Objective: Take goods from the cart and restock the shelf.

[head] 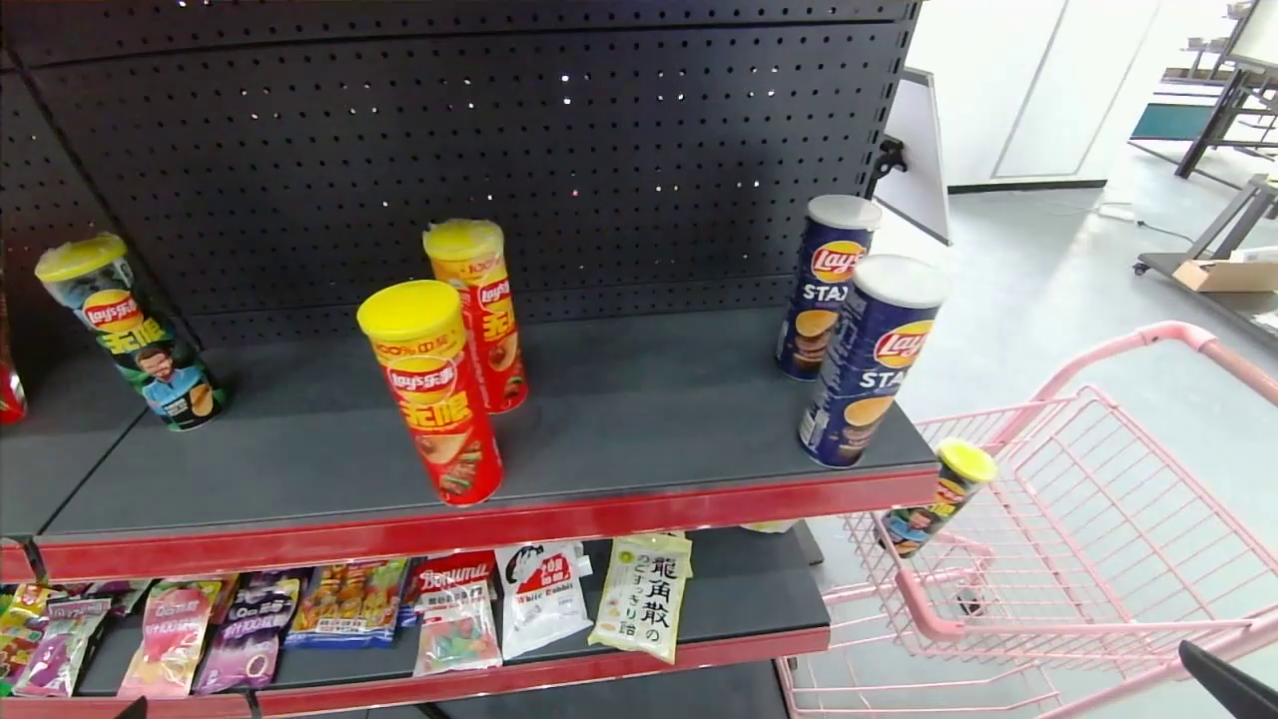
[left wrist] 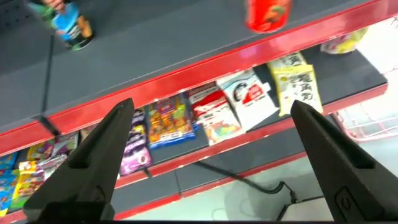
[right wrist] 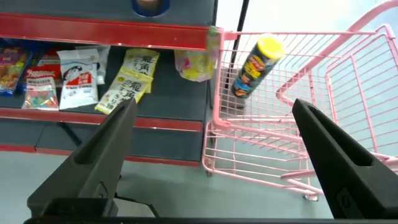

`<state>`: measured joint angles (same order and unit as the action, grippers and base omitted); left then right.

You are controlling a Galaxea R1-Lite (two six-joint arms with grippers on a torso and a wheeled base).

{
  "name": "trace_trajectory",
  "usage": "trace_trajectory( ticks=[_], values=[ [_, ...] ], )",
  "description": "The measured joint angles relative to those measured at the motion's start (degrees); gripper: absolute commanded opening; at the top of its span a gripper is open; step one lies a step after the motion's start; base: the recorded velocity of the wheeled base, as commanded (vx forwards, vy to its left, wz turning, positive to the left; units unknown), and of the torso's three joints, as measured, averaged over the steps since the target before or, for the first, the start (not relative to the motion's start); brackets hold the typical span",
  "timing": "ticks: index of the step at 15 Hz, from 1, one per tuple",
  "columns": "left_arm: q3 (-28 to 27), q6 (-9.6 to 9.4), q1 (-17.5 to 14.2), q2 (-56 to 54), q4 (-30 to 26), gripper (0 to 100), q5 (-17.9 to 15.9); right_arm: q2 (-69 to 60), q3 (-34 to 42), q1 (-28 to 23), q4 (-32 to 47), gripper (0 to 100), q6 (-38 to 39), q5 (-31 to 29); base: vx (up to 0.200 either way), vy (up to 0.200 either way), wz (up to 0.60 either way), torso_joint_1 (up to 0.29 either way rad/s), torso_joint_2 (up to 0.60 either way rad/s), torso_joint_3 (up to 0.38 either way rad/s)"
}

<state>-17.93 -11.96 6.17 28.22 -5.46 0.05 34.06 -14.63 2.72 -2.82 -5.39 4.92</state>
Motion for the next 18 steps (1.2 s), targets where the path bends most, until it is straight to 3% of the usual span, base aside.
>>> trace_trajectory(
  ticks=[4, 8, 18],
  values=[
    [0.18, -0.09, -0.05, 0.11, 0.02, 100, 0.02, 1.72, -0.30, -0.02, -0.13, 100, -0.35, 0.05, 0.000, -0.200, 0.00, -0.001, 0.00, 0.005],
    [0.74, -0.18, 0.11, 0.00, 0.13, 100, -0.48, 2.99, -0.50, 0.04, -0.13, 100, -0.40, 0.07, 0.000, 0.000, 0.00, 0.000, 0.00, 0.000],
    [1.67, -0.24, 0.52, -1.44, 0.11, 100, -1.88, 4.39, -0.59, 0.06, -0.16, 100, -0.40, 0.07, 0.000, 0.000, -0.54, 0.000, 0.00, 0.004]
  ],
)
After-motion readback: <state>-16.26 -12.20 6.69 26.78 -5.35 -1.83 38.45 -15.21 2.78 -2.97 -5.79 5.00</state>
